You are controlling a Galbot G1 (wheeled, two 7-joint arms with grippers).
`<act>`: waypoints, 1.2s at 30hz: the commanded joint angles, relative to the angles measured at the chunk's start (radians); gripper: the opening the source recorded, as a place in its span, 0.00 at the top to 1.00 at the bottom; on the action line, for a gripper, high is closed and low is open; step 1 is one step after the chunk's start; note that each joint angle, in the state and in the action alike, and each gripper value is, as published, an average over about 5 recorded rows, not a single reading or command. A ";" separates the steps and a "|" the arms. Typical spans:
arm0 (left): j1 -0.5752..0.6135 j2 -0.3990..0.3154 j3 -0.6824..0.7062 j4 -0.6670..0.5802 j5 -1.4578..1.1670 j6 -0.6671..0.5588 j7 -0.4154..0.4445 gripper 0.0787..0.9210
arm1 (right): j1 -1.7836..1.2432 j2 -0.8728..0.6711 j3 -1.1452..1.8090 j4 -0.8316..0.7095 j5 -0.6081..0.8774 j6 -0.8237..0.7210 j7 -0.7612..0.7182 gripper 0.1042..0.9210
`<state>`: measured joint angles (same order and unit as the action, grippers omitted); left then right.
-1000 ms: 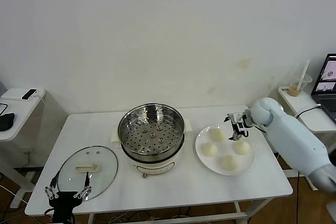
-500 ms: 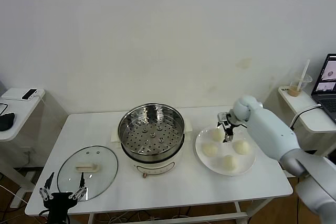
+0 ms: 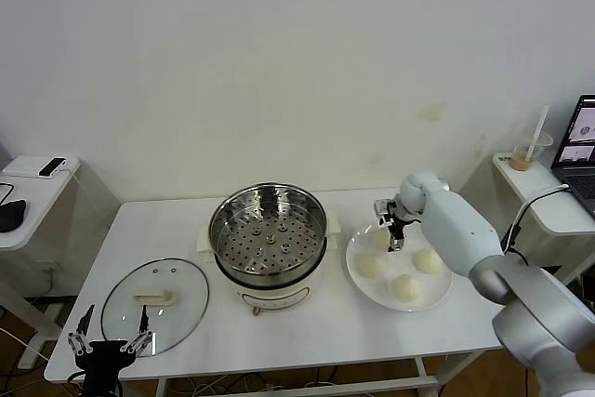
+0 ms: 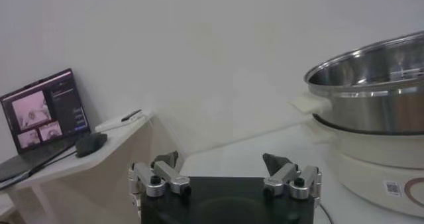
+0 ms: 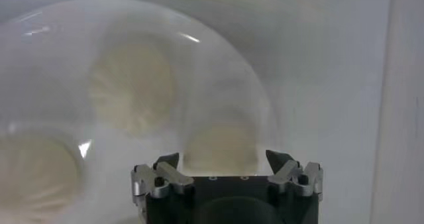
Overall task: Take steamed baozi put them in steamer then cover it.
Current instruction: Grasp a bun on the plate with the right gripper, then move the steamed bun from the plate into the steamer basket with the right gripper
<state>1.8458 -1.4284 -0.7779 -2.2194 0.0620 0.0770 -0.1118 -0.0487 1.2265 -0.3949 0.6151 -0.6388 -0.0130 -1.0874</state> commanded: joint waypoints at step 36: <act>-0.010 0.021 0.032 0.030 -0.018 0.002 -0.004 0.12 | 0.378 -0.349 -0.399 0.566 0.561 -0.080 -0.052 0.45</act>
<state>1.8358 -1.4065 -0.7500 -2.1909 0.0461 0.0799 -0.1166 0.2197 0.9553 -0.6983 1.0632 -0.2089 -0.0864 -1.1349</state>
